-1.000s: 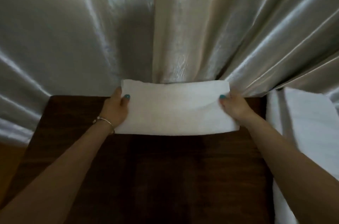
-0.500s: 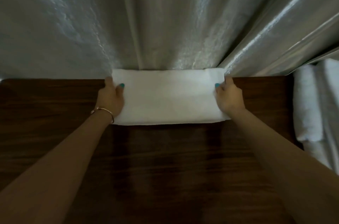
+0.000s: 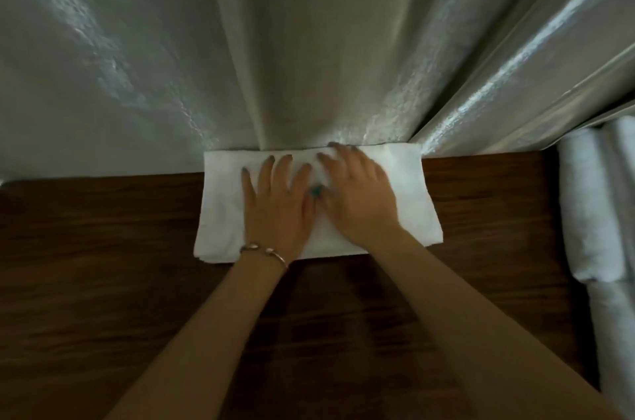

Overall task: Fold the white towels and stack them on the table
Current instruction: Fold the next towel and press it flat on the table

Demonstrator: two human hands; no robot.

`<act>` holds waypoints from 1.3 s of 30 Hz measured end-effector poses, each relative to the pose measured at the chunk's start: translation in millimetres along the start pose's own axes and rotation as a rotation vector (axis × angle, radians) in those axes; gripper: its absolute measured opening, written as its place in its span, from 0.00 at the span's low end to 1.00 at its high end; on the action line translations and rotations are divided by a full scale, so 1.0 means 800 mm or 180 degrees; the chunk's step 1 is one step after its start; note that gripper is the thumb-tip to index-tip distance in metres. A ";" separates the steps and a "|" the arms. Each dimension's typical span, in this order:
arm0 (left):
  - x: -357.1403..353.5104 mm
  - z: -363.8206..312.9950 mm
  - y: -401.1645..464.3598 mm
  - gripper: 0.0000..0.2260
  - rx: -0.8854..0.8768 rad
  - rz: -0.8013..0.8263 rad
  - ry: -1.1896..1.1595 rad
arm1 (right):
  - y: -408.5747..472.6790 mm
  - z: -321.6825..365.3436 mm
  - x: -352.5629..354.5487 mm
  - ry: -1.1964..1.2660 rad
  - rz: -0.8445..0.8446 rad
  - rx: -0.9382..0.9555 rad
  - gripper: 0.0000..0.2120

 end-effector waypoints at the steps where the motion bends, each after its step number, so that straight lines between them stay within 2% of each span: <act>1: -0.017 0.002 0.001 0.25 0.0118 0.0417 0.0001 | 0.001 0.002 -0.015 -0.0006 0.0418 0.0126 0.26; 3: -0.043 0.019 0.002 0.27 0.0406 0.0809 0.0075 | -0.002 -0.015 -0.034 -0.0120 0.0757 0.0145 0.27; 6: -0.040 0.044 -0.006 0.34 0.0801 0.0787 0.0108 | -0.012 -0.044 -0.034 -0.0315 0.0615 -0.0404 0.28; 10: -0.028 0.076 -0.015 0.41 0.1541 0.0855 -0.0295 | -0.025 -0.048 -0.033 -0.0427 0.0346 -0.1313 0.30; 12: -0.025 0.077 -0.014 0.40 0.1545 0.0905 -0.0349 | -0.024 -0.044 -0.035 -0.0380 0.0364 -0.1582 0.31; 14: -0.017 0.070 -0.013 0.38 0.1500 0.0819 -0.0244 | -0.019 -0.043 -0.026 -0.0372 0.0365 -0.1596 0.31; 17: -0.012 0.069 -0.011 0.37 0.1409 0.0507 -0.0094 | -0.019 -0.053 -0.009 -0.0367 -0.0003 -0.1549 0.32; 21: -0.030 0.071 -0.012 0.36 0.1204 0.0880 -0.0257 | -0.026 -0.077 -0.028 -0.0127 0.0554 -0.1490 0.35; 23: -0.029 0.077 -0.009 0.35 0.1190 0.0979 -0.0353 | -0.024 -0.080 -0.025 0.0008 0.0561 -0.1433 0.35; 25: -0.014 0.081 -0.006 0.32 0.1239 0.0848 -0.0766 | -0.025 -0.079 -0.007 0.0595 0.0232 -0.1562 0.35; 27: 0.005 0.090 -0.007 0.33 0.1804 0.0147 -0.1539 | -0.027 -0.079 0.009 0.1243 -0.0340 -0.2181 0.38; 28: 0.010 0.098 -0.010 0.35 0.2296 -0.0151 -0.1809 | -0.026 -0.081 0.016 0.1497 -0.0390 -0.2682 0.41; 29: 0.012 0.103 -0.013 0.40 0.2784 -0.0165 -0.1908 | -0.024 -0.084 0.020 0.1699 -0.0209 -0.3215 0.46; 31: 0.017 0.104 -0.014 0.47 0.3356 0.0331 -0.1991 | -0.018 -0.090 0.024 0.1942 0.0459 -0.3891 0.53; 34: 0.018 0.104 0.001 0.43 0.3233 0.0878 -0.2454 | -0.014 -0.097 0.034 0.2186 0.1106 -0.3868 0.56; 36: 0.019 0.111 0.003 0.39 0.3176 0.1185 -0.2927 | -0.030 -0.092 0.040 0.2463 0.1239 -0.3873 0.55; 39: 0.017 0.117 -0.013 0.35 0.3220 0.1578 -0.3210 | -0.083 -0.085 0.033 0.3084 0.1038 -0.4075 0.54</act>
Point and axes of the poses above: each hand's wrist, its own y-axis towards the middle knuckle, its own x-axis out of the back of the hand, z = x × y, the point moved 2 cm from there along y, towards the middle knuckle, and after that the axes turned 1 degree about -y, right-handed, at the moved point
